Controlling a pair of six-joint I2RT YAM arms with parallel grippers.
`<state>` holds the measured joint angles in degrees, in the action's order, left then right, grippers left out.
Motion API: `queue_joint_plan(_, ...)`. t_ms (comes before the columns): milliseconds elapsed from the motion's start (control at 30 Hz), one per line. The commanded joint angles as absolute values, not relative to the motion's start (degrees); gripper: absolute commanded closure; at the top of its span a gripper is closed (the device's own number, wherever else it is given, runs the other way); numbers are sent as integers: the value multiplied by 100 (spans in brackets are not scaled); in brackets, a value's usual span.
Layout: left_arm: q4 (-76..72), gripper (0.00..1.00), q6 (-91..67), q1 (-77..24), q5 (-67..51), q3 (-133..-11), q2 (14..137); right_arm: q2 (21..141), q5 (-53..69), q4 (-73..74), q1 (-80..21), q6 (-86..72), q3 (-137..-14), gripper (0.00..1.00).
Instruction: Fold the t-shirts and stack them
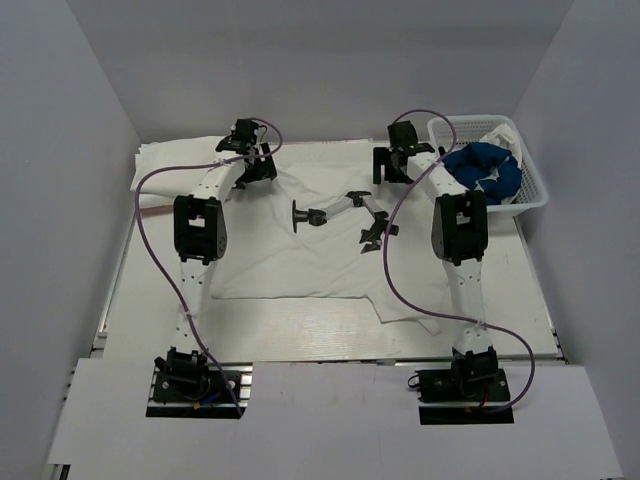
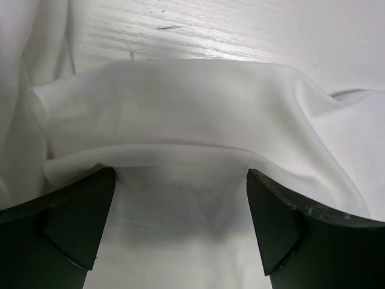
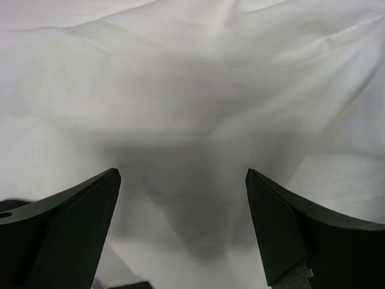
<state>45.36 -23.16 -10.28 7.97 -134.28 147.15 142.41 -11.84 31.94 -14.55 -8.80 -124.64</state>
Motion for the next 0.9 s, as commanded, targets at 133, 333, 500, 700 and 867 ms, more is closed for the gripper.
queue_joint_plan(133, 4490, 0, -1811, -1099, 605, -12404, 12983, 12132, -361, 2900, -1863, -387, -11948, 10)
queue_joint_plan(333, 5317, 0, -2600, -1160, 799, -10686, 11256, 10000, -536, 2436, -2416, -588, -9212, 10)
queue_joint_plan(500, 5195, 0, -3565, -1099, 1107, -8143, 9241, 8022, -1044, 2171, -2575, -1457, -7025, 10)
queue_joint_plan(700, 5309, 0, -4902, -967, 1538, -5436, 7526, 6490, -1248, 2978, -2637, -2501, -4853, 10)
queue_joint_plan(867, 4915, 0, -5396, -783, 1538, -4773, 7619, 5907, -1283, 4121, -2602, -3242, -4026, 10)
